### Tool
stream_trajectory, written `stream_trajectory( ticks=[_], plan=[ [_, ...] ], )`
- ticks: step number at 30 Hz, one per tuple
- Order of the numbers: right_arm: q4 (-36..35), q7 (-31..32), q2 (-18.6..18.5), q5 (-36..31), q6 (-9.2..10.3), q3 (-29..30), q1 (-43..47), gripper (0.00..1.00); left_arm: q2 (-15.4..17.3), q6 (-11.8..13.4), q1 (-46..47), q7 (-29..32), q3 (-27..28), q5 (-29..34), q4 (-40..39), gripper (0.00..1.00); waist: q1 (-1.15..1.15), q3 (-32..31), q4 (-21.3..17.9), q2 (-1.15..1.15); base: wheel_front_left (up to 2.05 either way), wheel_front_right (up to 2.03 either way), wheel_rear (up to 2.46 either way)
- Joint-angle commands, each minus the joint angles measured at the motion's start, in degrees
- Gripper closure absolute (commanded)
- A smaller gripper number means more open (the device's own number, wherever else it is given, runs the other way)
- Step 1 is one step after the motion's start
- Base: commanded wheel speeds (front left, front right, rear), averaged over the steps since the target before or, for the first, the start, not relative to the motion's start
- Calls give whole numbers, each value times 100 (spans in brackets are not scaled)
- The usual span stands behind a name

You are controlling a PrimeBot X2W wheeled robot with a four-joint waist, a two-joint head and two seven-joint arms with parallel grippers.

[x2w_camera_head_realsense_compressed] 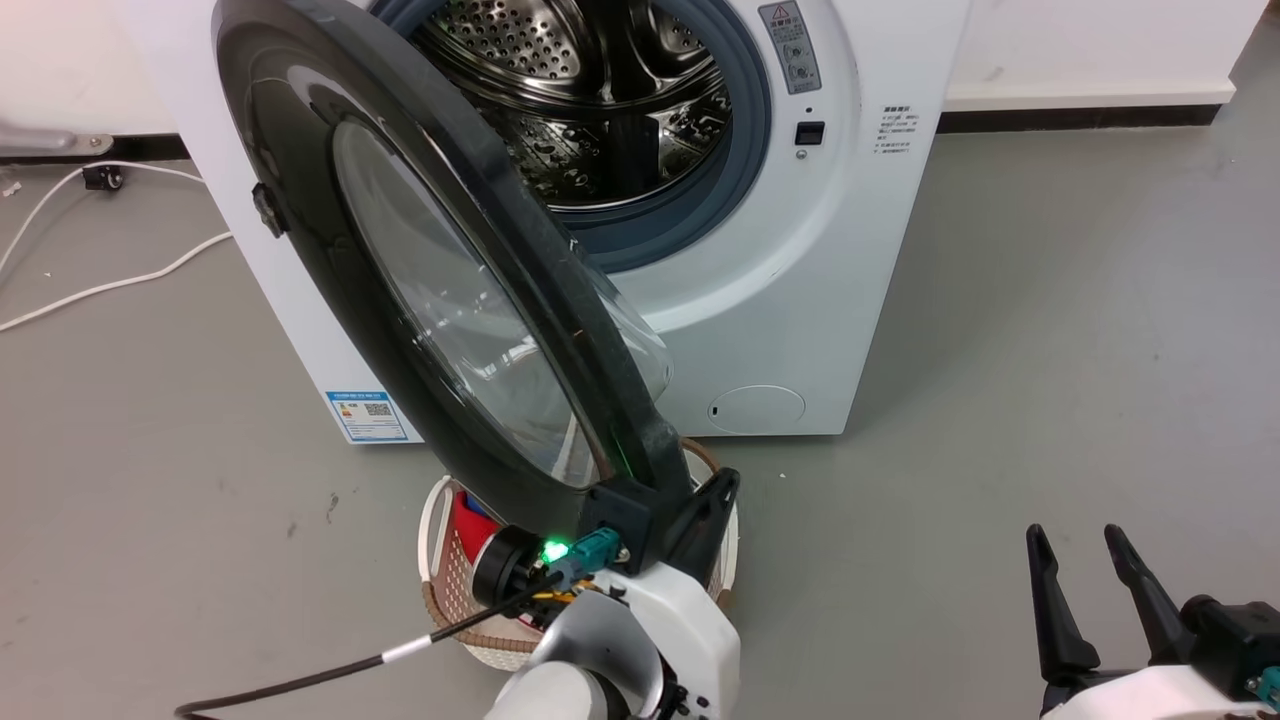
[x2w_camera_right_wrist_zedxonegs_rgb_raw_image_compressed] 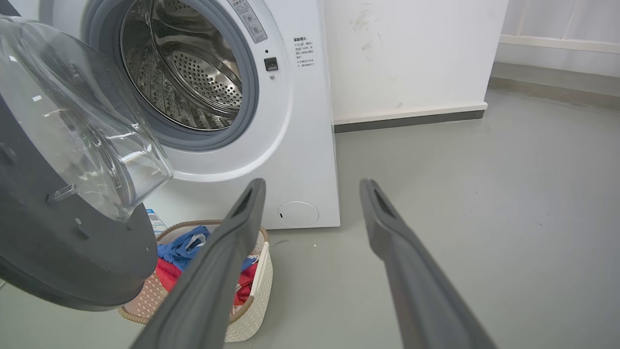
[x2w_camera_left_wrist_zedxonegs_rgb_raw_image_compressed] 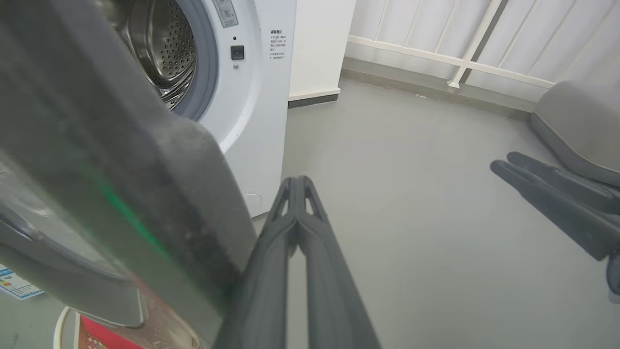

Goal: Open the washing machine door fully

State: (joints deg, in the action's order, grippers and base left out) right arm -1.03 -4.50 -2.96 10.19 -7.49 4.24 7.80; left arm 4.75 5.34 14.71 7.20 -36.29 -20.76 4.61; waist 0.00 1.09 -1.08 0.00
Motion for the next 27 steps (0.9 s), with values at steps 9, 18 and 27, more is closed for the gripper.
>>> stream_trajectory(
  ticks=[9,18,27],
  plan=[
    [134,-46,11,-27,-1,51,-124,0,137,190,-58,-121,166,-43,3,100,0,20,85,0,0,0,0],
    [126,-81,11,-15,-1,76,-21,0,321,390,-457,23,137,-45,-465,100,0,2,371,0,0,0,0],
    [123,-35,10,11,-1,63,39,0,494,560,-688,73,180,-7,-635,100,0,-89,630,0,0,0,0]
  ],
)
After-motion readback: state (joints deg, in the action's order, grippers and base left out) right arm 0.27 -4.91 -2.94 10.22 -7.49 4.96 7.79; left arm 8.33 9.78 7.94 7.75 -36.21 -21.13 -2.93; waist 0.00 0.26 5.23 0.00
